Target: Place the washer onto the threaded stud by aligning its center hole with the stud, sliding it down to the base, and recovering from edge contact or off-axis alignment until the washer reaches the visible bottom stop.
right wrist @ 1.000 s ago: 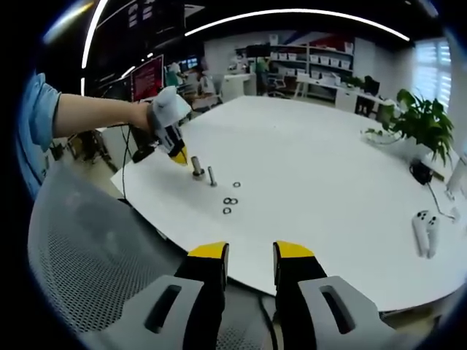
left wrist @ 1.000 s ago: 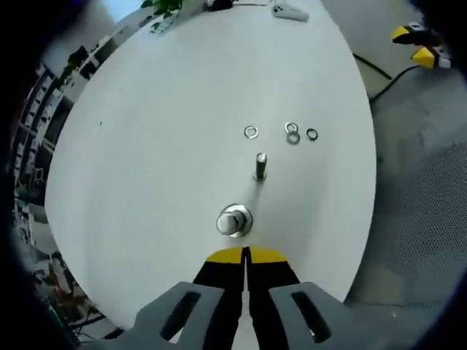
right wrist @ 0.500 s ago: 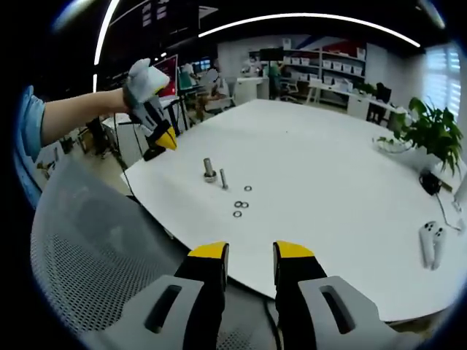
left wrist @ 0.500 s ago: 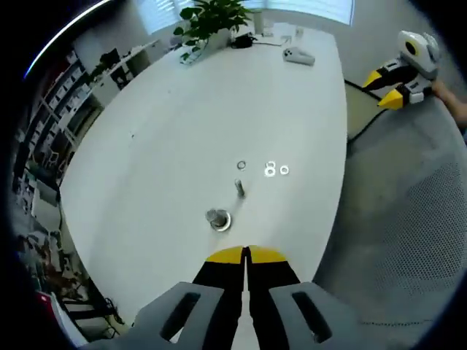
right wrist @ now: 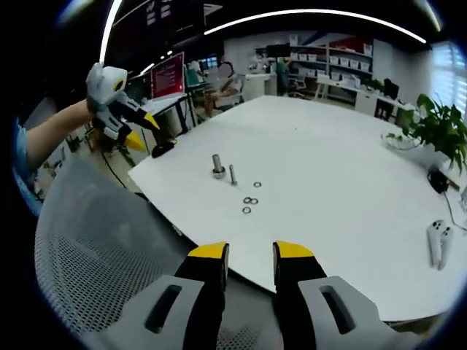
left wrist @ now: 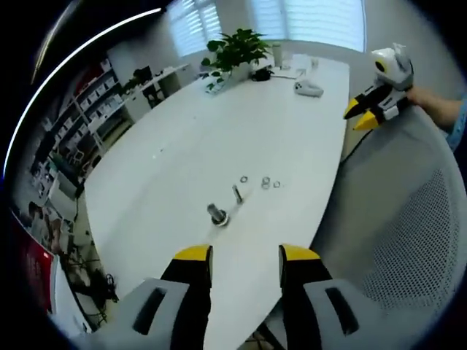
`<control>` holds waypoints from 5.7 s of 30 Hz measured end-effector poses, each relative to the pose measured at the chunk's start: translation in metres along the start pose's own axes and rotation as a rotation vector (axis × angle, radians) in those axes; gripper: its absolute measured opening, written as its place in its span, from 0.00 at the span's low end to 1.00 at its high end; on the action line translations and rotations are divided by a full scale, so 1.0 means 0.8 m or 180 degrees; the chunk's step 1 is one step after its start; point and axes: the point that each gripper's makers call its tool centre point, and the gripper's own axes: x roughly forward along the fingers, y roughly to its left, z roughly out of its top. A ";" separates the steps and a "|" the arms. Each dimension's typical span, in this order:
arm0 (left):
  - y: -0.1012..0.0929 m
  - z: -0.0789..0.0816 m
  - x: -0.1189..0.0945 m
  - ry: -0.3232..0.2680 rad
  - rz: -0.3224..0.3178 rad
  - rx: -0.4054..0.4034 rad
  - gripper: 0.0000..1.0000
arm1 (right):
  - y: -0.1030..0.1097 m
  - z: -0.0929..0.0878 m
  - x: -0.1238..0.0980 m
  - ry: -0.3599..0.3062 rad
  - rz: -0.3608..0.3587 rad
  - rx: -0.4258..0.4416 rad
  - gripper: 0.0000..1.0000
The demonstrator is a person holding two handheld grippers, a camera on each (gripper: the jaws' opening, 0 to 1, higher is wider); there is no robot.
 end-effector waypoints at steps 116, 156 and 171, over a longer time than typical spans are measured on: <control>-0.015 -0.050 0.006 -0.0098 0.0575 -0.0919 0.33 | 0.042 0.094 0.270 0.1209 0.1037 -0.2379 0.15; -0.012 -0.049 0.007 -0.0114 0.0594 -0.0904 0.33 | 0.054 0.058 0.348 0.1535 0.1050 -0.2448 0.20; -0.014 -0.048 0.008 -0.0115 0.0567 -0.0907 0.33 | 0.028 0.026 0.305 0.1705 0.1264 -0.2427 0.24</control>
